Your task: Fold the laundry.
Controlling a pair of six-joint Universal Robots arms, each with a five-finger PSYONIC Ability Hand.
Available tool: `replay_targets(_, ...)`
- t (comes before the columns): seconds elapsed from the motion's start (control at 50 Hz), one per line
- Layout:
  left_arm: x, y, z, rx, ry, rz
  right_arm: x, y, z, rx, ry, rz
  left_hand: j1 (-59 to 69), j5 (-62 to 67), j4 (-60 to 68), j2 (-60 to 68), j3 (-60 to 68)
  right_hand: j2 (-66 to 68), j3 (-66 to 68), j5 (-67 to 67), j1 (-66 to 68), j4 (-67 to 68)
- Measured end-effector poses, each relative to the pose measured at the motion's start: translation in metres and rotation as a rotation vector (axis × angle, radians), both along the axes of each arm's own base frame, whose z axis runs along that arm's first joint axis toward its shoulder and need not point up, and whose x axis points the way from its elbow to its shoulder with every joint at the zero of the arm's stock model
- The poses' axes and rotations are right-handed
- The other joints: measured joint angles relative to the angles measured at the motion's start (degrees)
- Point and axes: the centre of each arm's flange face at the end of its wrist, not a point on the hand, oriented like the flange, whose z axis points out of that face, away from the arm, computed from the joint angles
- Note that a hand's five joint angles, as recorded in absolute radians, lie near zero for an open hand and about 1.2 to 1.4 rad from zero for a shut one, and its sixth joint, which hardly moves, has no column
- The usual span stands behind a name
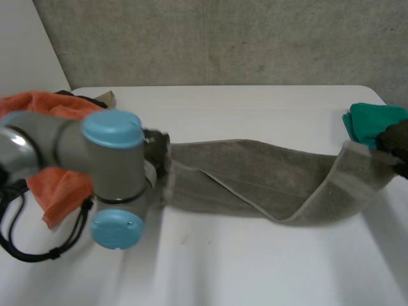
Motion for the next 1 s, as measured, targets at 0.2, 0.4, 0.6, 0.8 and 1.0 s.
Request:
replay_targets(0.2, 0.037, 0.043, 0.119, -0.222, 0.155, 0.016, -0.008, -0.003, 0.049, -0.084, 0.02, -0.027, 0.0, 0.0, 0.0, 0.2, 0.2, 0.0, 0.0, 0.0, 0.0, 0.0)
replay_targets(0.4, 0.069, 0.07, 0.103, -0.134, 0.074, -0.024, -0.024, 0.011, 0.062, -0.028, 0.122, -0.044, 0.0, 0.0, 0.0, 0.3, 0.2, 0.0, 0.0, 0.0, 0.0, 0.0)
replay_targets(0.6, 0.056, 0.017, 0.036, -0.018, -0.016, -0.021, -0.019, -0.019, 0.006, 0.123, 0.138, -0.024, 0.0, 0.0, 0.0, 0.6, 0.4, 0.0, 0.0, 0.0, 0.0, 0.0)
replay_targets(0.8, 0.02, -0.065, 0.125, -0.491, 0.147, -0.001, 0.003, -0.089, 0.04, -0.306, -0.006, -0.124, 0.0, 0.0, 0.2, 0.6, 0.4, 0.0, 0.0, 0.0, 0.0, 0.0)
replay_targets(1.0, 0.017, -0.067, 0.226, -0.923, 0.374, 0.016, 0.003, -0.117, 0.122, -0.911, -0.408, -0.073, 0.0, 0.0, 0.2, 0.6, 0.4, 0.0, 0.1, 0.0, 0.0, 0.0)
